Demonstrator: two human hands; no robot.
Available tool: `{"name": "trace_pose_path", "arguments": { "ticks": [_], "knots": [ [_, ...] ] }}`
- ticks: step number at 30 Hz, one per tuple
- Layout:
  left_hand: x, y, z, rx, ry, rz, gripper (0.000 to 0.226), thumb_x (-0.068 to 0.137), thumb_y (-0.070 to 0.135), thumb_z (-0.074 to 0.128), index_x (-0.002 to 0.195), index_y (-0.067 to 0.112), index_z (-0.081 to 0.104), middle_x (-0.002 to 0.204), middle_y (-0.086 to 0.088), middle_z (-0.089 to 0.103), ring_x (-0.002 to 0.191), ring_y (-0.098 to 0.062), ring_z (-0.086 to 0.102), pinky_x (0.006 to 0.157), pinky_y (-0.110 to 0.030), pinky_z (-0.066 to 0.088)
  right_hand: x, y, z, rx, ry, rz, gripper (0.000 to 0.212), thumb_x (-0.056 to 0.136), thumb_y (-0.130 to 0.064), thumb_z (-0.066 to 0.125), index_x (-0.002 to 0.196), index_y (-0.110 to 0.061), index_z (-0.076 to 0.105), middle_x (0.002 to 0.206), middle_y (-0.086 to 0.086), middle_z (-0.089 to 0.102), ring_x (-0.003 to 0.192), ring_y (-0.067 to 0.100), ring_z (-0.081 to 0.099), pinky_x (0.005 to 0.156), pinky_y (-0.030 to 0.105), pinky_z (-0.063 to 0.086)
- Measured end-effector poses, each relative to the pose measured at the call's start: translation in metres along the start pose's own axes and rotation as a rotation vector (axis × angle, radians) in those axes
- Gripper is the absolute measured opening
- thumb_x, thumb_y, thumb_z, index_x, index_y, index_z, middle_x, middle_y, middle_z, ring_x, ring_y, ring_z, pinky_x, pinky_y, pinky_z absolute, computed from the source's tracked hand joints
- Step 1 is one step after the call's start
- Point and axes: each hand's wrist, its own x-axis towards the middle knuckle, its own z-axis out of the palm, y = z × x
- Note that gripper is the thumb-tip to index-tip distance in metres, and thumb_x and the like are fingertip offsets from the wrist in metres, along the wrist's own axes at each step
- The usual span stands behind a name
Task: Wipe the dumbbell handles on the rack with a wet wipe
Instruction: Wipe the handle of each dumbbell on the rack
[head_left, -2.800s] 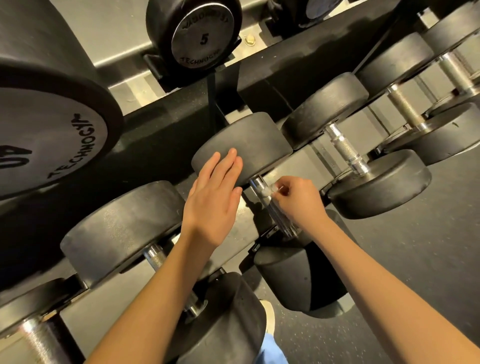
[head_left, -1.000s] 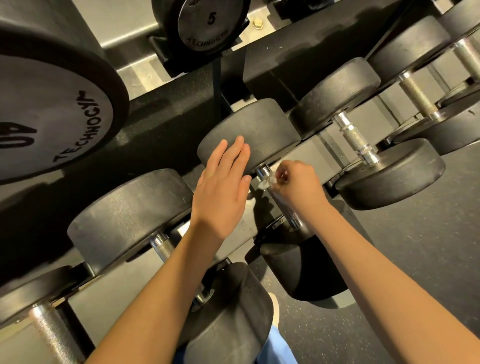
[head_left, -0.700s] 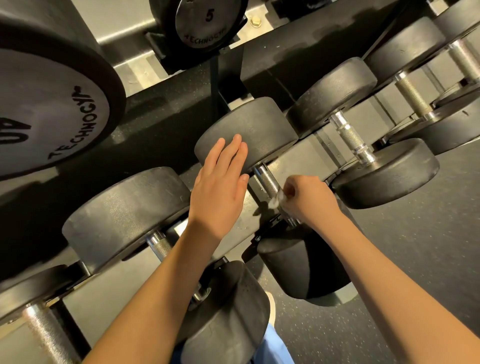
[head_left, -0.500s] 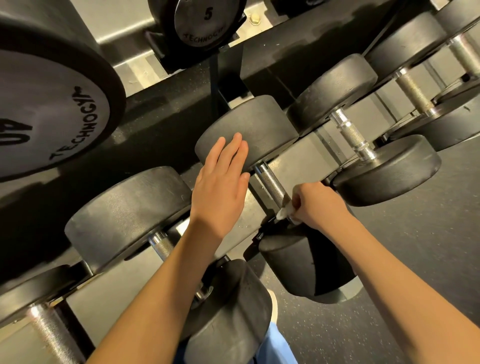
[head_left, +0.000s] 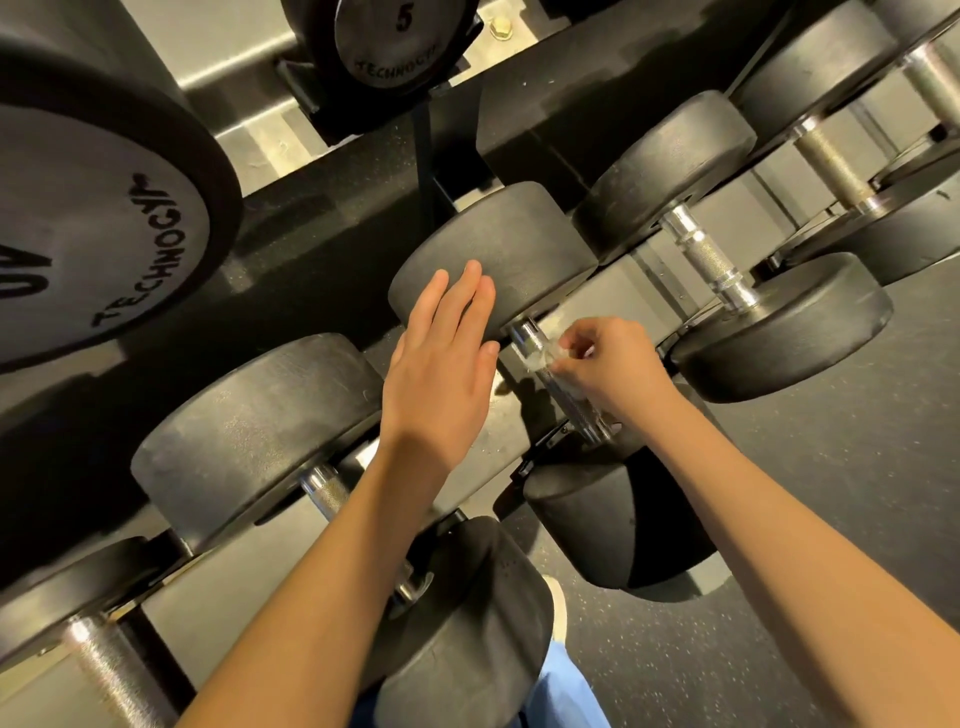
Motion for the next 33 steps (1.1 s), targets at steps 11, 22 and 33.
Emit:
{"name": "trace_pose_path", "arguments": {
  "ticks": [11, 22, 33],
  "knots": [
    [0.0, 0.0, 0.0, 0.017, -0.004, 0.007, 0.054, 0.101, 0.026, 0.035, 0.152, 0.02, 0.018, 0.16, 0.009, 0.01, 0.147, -0.012, 0.001, 0.112, -0.044, 0.032, -0.005, -0.005, -0.005, -0.101, -0.035, 0.041, 0.015, 0.086, -0.025, 0.069, 0.085, -0.013, 0.06, 0.08, -0.001, 0.061, 0.071, 0.016, 0.058, 0.06, 0.021, 0.045],
    [0.0, -0.002, 0.003, -0.002, 0.044, 0.044, 0.054, 0.099, 0.025, 0.038, 0.151, 0.017, 0.023, 0.159, 0.005, 0.017, 0.147, -0.016, 0.009, 0.111, -0.044, 0.033, 0.003, -0.015, 0.011, -0.057, 0.12, -0.032, 0.01, 0.085, -0.021, 0.068, 0.092, -0.014, 0.066, 0.087, 0.002, 0.064, 0.081, 0.018, 0.06, 0.075, 0.034, 0.054],
    [-0.026, 0.026, 0.055, -0.126, 0.081, 0.173, 0.032, 0.094, 0.017, 0.047, 0.122, 0.008, 0.06, 0.111, -0.008, 0.059, 0.097, -0.021, 0.058, 0.074, -0.03, 0.054, -0.006, -0.006, -0.016, -0.069, -0.135, -0.043, 0.041, 0.081, 0.0, 0.061, 0.116, -0.021, 0.067, 0.106, -0.003, 0.066, 0.094, 0.012, 0.058, 0.078, 0.025, 0.048]
  ]
}}
